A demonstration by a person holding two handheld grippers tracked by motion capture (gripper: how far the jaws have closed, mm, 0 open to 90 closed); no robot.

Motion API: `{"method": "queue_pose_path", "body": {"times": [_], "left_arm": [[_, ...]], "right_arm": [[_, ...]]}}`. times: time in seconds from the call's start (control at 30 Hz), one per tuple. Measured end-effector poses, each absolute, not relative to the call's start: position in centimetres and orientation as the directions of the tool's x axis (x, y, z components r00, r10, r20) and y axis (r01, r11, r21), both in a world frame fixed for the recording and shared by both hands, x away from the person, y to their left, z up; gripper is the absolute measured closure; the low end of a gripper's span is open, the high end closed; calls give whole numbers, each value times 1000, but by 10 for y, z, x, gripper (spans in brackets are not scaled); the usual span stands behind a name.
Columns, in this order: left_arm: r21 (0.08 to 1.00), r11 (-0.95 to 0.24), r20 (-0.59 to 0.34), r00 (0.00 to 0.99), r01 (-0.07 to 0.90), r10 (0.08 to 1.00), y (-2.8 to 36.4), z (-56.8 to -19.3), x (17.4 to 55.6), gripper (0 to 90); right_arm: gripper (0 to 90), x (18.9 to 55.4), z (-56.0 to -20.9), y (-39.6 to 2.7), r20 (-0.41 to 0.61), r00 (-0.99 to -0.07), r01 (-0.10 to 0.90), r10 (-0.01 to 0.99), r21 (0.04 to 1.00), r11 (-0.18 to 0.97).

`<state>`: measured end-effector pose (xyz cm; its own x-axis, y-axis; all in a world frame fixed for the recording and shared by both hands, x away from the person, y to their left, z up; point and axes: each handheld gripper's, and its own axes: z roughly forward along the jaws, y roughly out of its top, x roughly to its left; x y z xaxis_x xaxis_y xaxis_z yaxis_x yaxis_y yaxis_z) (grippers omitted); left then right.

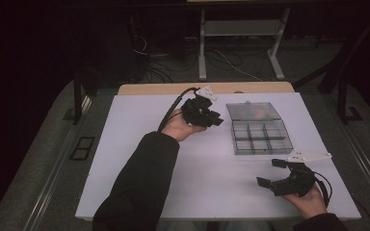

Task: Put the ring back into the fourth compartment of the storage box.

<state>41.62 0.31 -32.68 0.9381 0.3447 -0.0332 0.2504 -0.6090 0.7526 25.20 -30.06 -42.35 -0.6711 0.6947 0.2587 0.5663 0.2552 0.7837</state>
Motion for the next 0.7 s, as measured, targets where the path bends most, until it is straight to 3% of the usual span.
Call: {"method": "queue_pose_path", "body": {"times": [0.7], "left_arm": [[760,-595,-49,936,261,348,-36,-349,434,700]], "right_arm": [[0,253,-423,-301,257,-678,558,688,790,255]]}}
